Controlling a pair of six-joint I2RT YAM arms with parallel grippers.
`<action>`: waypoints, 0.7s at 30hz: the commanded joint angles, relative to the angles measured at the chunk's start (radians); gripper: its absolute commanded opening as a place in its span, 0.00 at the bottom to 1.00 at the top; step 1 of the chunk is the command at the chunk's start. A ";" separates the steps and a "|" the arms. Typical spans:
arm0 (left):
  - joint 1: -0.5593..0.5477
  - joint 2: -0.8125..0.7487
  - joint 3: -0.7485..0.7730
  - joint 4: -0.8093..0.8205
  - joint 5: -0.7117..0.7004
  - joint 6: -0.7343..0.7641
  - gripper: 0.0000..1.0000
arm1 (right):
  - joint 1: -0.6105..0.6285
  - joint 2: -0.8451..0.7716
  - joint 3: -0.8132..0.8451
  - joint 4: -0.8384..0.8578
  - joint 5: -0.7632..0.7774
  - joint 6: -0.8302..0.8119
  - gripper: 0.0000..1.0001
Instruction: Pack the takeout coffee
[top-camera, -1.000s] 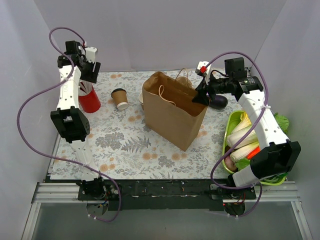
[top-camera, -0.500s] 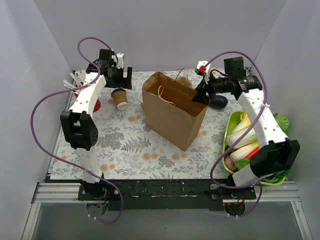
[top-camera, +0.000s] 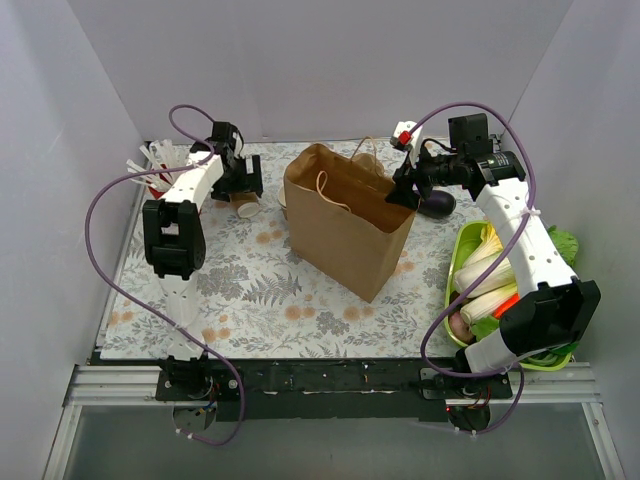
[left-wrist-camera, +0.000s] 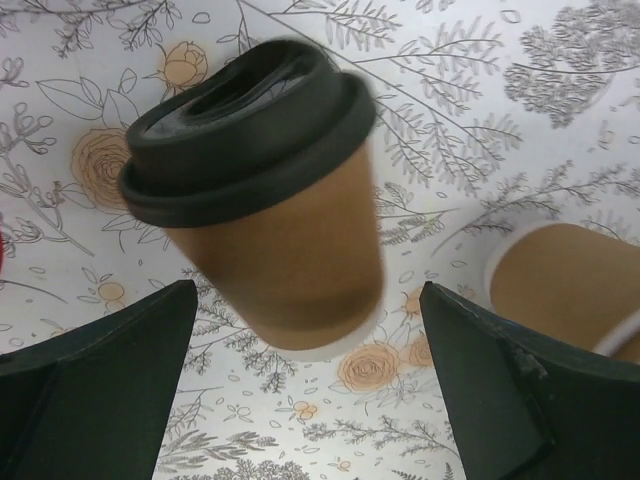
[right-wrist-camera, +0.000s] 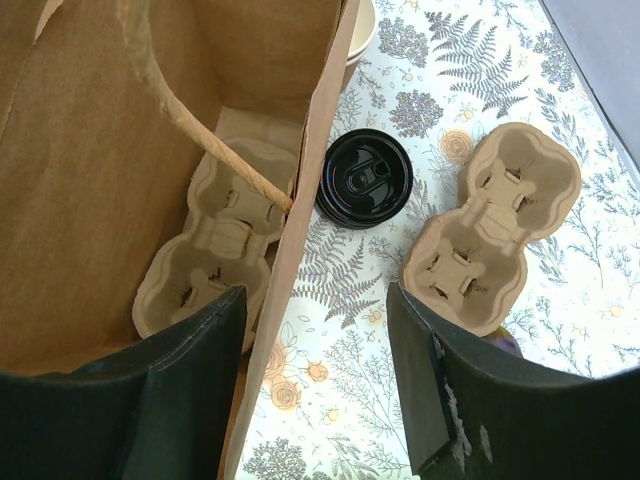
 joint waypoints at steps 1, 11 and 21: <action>0.025 0.029 0.044 0.024 -0.026 -0.033 0.95 | -0.002 -0.036 0.010 0.003 0.007 0.012 0.66; 0.033 0.090 0.055 0.053 -0.006 -0.037 0.88 | -0.002 -0.034 0.014 0.005 0.010 0.013 0.66; 0.049 0.038 -0.035 0.097 0.080 -0.008 0.68 | -0.002 -0.036 0.011 0.008 0.016 0.013 0.66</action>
